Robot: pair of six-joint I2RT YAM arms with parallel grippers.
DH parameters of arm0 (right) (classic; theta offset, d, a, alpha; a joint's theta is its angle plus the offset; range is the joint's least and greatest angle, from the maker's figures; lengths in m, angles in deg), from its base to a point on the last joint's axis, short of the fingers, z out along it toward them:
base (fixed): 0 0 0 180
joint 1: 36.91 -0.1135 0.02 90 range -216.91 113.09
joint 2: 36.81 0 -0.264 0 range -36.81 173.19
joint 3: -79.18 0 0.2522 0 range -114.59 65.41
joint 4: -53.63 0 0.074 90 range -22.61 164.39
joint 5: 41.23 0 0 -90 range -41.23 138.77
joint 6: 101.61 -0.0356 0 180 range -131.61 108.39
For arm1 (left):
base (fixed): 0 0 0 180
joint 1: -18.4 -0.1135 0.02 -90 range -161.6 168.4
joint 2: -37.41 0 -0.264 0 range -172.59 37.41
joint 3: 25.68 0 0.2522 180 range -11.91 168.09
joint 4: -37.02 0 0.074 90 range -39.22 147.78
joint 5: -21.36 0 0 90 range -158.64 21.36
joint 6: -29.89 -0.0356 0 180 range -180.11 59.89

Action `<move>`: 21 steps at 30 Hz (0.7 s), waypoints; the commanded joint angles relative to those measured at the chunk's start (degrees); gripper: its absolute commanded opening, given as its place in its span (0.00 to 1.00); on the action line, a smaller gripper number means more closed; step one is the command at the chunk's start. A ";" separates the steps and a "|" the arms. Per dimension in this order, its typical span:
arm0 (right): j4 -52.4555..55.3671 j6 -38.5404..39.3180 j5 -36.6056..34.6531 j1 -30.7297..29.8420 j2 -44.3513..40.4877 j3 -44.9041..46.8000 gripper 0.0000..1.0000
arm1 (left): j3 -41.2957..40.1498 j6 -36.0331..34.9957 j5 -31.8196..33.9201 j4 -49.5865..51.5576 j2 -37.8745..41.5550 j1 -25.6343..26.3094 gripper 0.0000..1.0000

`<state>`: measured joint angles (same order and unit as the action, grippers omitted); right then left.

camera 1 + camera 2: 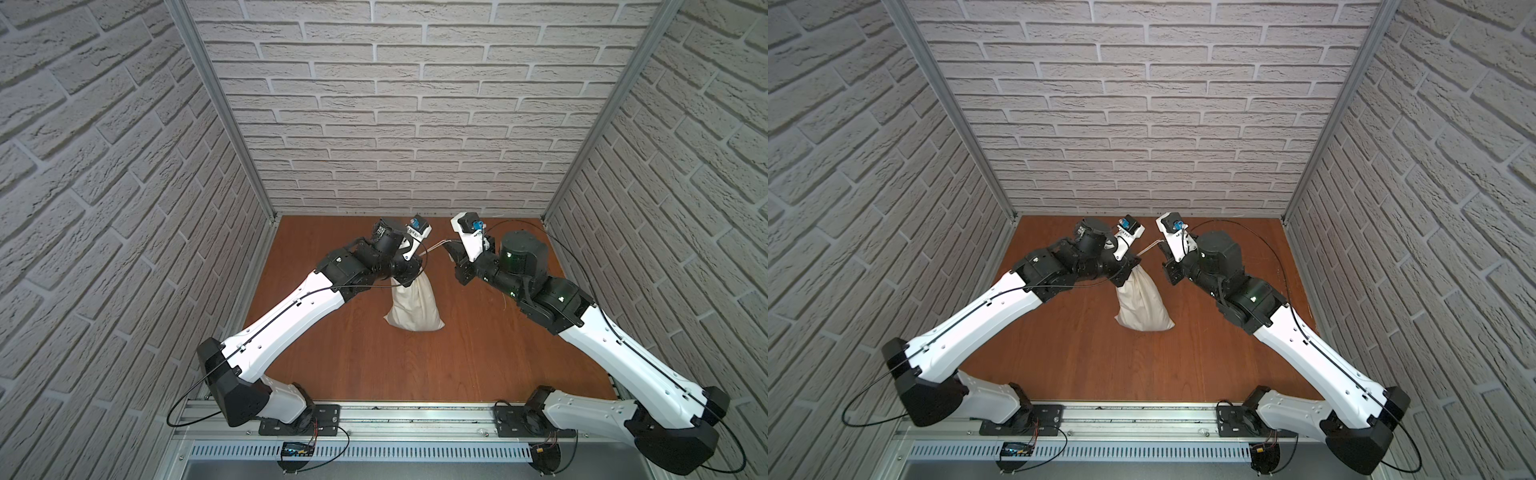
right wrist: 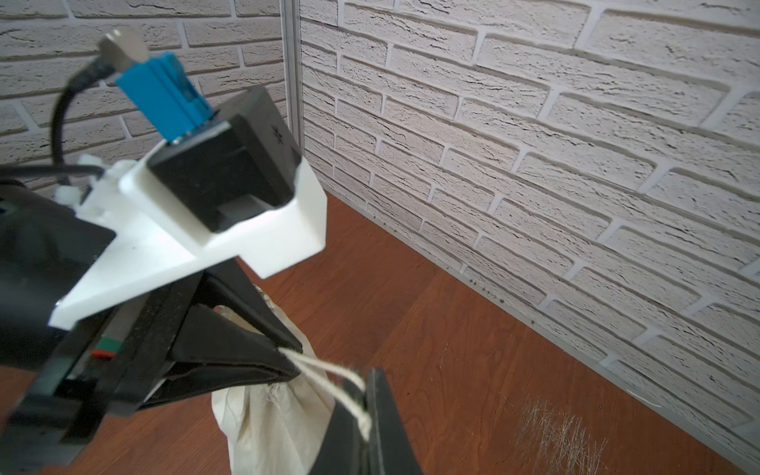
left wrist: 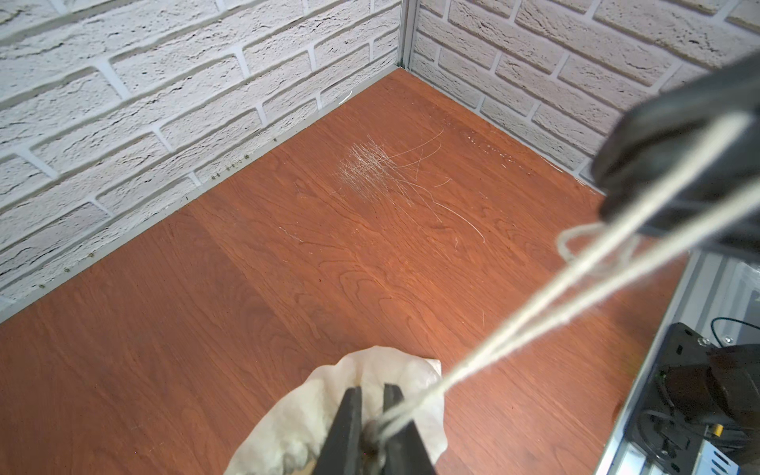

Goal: Close the soil bag
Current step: Frap the soil bag at the center of the board.

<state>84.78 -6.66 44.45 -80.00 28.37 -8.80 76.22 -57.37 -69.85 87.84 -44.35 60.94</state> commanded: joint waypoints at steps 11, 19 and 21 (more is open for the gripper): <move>-11.86 1.34 -9.04 0.73 -4.35 -4.82 0.03 | -1.93 -0.19 8.66 12.31 -2.70 -3.77 0.16; -12.28 2.05 -10.60 0.81 -5.45 -5.16 0.03 | -1.17 -0.54 14.21 16.76 -5.77 -3.74 0.16; -12.25 2.15 -10.86 0.78 -5.71 -5.31 0.03 | -1.57 -0.46 15.27 16.82 -6.42 -3.92 0.18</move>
<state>85.22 -4.81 40.54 -80.06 28.37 -8.98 77.29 -57.67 -65.02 88.52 -47.45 59.70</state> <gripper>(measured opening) 0.079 0.171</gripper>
